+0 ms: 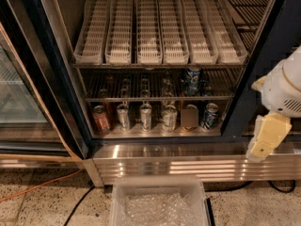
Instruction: Pick pepsi can from middle shelf of fridge
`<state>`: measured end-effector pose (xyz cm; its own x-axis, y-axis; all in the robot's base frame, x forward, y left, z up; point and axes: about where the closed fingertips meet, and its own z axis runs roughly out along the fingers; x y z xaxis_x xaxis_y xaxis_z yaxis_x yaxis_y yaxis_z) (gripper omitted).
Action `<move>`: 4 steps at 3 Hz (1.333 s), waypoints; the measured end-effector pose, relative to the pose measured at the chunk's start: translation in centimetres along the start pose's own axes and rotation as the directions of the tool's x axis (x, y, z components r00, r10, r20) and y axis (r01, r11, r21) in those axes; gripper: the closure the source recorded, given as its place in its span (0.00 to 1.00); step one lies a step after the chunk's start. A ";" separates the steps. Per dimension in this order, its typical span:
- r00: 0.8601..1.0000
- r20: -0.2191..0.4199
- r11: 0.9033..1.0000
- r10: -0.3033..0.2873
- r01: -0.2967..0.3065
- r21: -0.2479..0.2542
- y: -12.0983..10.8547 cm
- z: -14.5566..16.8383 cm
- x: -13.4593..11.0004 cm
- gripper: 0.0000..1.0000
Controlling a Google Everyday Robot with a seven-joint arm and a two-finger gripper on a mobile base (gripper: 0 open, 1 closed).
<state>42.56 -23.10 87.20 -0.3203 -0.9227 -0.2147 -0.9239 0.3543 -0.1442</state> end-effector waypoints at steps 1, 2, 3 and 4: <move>1.000 0.020 0.999 -0.016 0.017 -0.027 1.9 4.2 1.0 0.00; 1.000 0.020 0.999 -0.016 0.017 -0.027 1.9 4.2 1.0 0.00; 0.999 0.040 1.000 -0.007 0.008 -0.019 1.9 5.3 0.3 0.00; 0.991 0.120 0.998 0.058 -0.057 -0.012 -0.2 8.6 -0.9 0.00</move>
Offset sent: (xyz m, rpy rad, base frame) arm -0.0095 0.0039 -0.0343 0.0219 0.0131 0.0210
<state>44.80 -21.03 79.10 -0.3463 -0.8755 -0.3370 -0.9065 0.4048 -0.1201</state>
